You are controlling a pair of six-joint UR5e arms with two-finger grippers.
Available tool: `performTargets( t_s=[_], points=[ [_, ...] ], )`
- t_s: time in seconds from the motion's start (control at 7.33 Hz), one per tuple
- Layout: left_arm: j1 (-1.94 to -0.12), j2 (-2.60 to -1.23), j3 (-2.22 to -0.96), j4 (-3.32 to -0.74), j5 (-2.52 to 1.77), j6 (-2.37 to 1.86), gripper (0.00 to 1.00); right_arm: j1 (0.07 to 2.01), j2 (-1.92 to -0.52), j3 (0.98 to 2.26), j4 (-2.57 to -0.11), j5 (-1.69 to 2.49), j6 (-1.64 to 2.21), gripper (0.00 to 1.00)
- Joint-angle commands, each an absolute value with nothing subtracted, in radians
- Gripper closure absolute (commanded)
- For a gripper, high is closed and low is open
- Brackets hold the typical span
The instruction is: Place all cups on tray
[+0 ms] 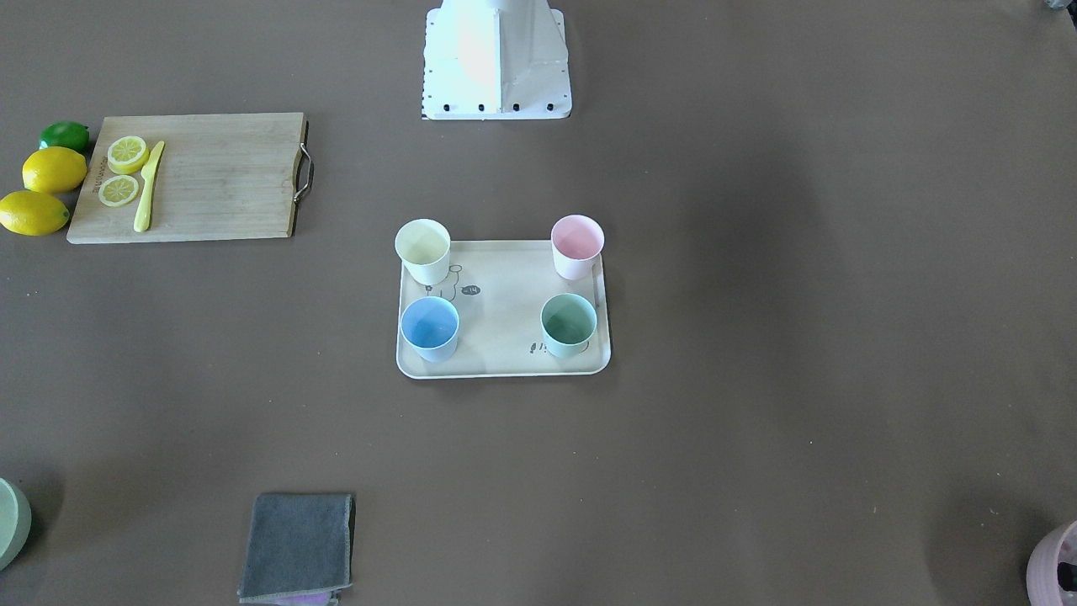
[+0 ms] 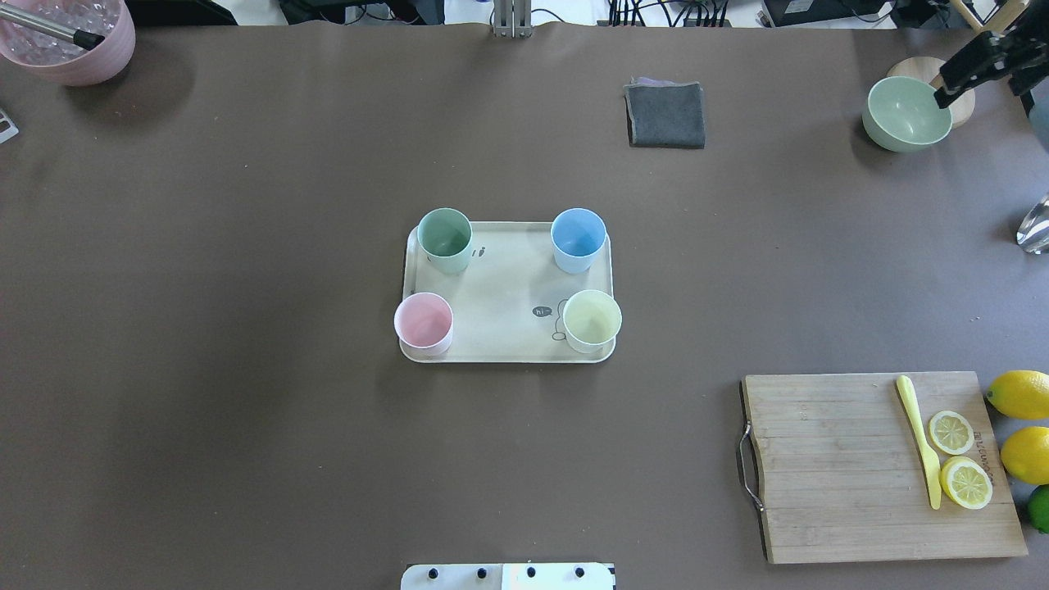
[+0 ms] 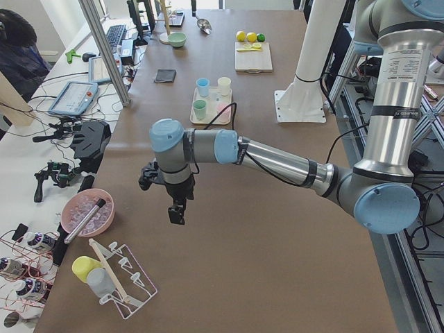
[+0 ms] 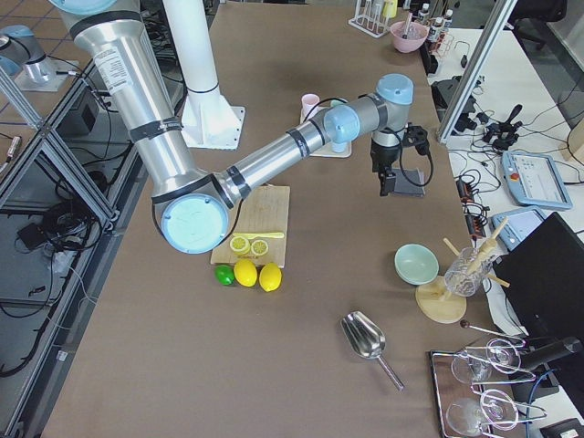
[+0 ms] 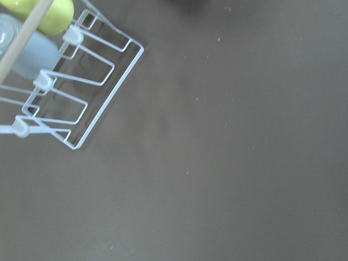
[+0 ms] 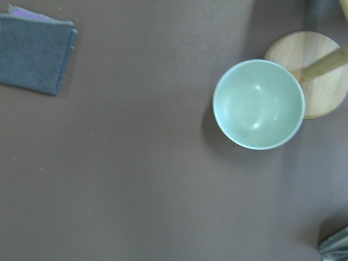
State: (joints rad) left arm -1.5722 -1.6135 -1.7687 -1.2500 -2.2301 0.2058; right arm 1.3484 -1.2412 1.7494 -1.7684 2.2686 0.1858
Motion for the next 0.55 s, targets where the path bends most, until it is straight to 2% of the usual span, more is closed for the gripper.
performTargets(
  t_s=[0.0,0.41],
  points=[
    [-1.578,-1.522,-1.753,-1.32,-2.238,0.212,0.02,1.396,-1.441,1.756,-1.773,2.27,0.077,0.0],
    [-1.578,-1.395,-1.753,-1.592,-2.289,-0.044,0.02,1.408,-1.526,1.764,-1.773,2.286,0.08,0.0]
  ],
)
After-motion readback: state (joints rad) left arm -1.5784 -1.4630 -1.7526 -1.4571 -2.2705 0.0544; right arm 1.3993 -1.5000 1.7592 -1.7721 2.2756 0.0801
